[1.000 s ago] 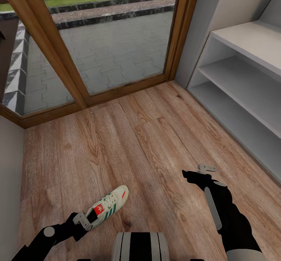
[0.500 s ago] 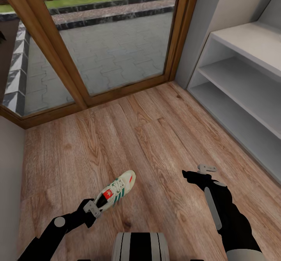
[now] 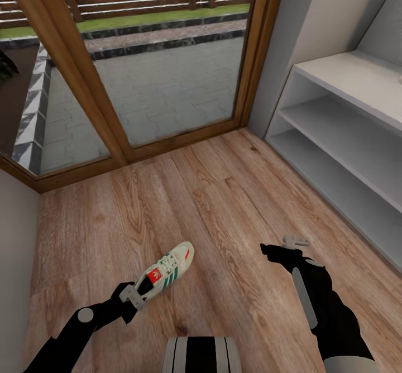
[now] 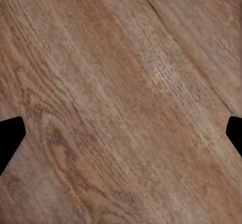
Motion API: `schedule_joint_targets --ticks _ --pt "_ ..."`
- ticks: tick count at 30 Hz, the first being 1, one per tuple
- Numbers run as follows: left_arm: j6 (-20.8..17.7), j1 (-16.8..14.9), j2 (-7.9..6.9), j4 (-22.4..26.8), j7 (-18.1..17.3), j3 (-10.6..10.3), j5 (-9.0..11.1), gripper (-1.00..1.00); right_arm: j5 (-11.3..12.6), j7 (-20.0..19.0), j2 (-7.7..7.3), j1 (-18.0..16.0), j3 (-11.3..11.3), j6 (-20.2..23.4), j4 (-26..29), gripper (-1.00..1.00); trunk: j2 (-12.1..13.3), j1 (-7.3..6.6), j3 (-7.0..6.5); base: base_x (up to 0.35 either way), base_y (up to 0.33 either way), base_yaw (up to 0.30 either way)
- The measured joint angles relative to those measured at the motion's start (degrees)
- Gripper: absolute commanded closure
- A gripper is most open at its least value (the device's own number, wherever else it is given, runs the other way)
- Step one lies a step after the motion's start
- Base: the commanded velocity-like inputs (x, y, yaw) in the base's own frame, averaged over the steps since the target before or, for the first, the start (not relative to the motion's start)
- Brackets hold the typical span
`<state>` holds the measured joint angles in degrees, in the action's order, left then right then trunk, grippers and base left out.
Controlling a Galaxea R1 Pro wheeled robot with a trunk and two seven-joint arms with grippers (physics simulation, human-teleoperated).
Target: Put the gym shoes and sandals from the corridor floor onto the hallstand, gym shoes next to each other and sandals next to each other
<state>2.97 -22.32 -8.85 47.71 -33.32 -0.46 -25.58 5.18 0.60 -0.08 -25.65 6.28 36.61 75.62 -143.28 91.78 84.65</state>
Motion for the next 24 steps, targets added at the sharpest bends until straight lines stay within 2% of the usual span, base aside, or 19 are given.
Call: schedule_joint_targets --ticks 5,7,11,12,14,16,17,19,20,21,23,24 --pt "-1.85 0.00 0.05 1.21 0.00 -0.02 -0.13 1.00 -0.08 0.01 0.00 -0.07 0.00 -0.03 0.02 -1.00 0.44 -0.32 -1.07 0.000 0.000 0.000" --pt "-3.94 0.00 0.07 2.26 0.03 -0.02 0.84 1.00 -0.13 -0.01 0.00 -0.08 0.00 -0.03 0.08 -1.00 1.25 -0.75 -1.43 0.000 0.000 0.000" --pt "-6.71 -0.01 0.08 5.06 0.06 -0.01 4.40 1.00 -0.38 -0.13 0.00 -0.09 -0.04 -0.04 0.13 -1.00 2.85 -1.63 -2.15 0.000 0.000 0.000" --pt "-8.14 -0.02 0.04 6.60 0.06 0.04 6.88 1.00 -0.44 -0.19 0.00 -0.09 -0.09 -0.04 0.21 -1.00 3.25 -1.86 -2.33 0.000 0.000 0.000" --pt "-8.57 0.00 0.02 7.73 0.05 0.04 7.72 1.00 -0.45 -0.17 0.00 -0.09 -0.11 -0.04 0.20 -1.00 4.05 -2.29 -2.69 0.000 0.000 0.000" --pt "-9.97 -0.02 0.02 12.03 0.02 0.07 11.19 1.00 -0.52 -0.06 0.00 -0.09 -0.14 -0.04 0.18 -1.00 4.85 -2.74 -3.05 0.000 0.000 0.000" --pt "-10.70 0.00 0.01 12.86 0.01 0.06 11.48 1.00 -0.53 -0.06 0.00 -0.09 -0.15 -0.04 0.17 -1.00 5.26 -2.95 -3.22 0.000 0.000 0.000" --pt "-13.82 0.00 0.01 15.77 0.02 0.06 12.69 1.00 -0.54 -0.05 0.00 -0.09 -0.16 -0.04 0.19 -1.00 6.06 -3.39 -3.58 0.000 0.000 0.000" --pt "-21.06 0.00 -0.01 21.45 0.05 0.07 13.34 1.00 -0.60 -0.01 0.02 -0.09 -0.14 -0.04 0.24 -1.00 6.46 -3.61 -3.76 0.000 0.000 0.000" --pt "-22.18 0.00 0.00 23.15 0.10 0.05 14.07 1.00 -0.62 -0.02 0.02 -0.09 -0.15 -0.04 0.24 -1.00 6.86 -3.83 -3.94 0.000 0.000 0.000" --pt "-24.27 0.01 0.00 25.84 0.13 0.04 14.05 1.00 -0.62 -0.03 0.01 -0.09 -0.16 -0.06 0.25 -1.00 7.66 -4.27 -4.30 0.000 0.000 0.000" --pt "-28.02 0.00 0.00 29.21 0.14 0.05 14.26 1.00 -0.62 0.00 0.01 -0.09 -0.16 -0.05 0.25 -1.00 8.06 -4.49 -4.48 0.000 0.000 0.000"
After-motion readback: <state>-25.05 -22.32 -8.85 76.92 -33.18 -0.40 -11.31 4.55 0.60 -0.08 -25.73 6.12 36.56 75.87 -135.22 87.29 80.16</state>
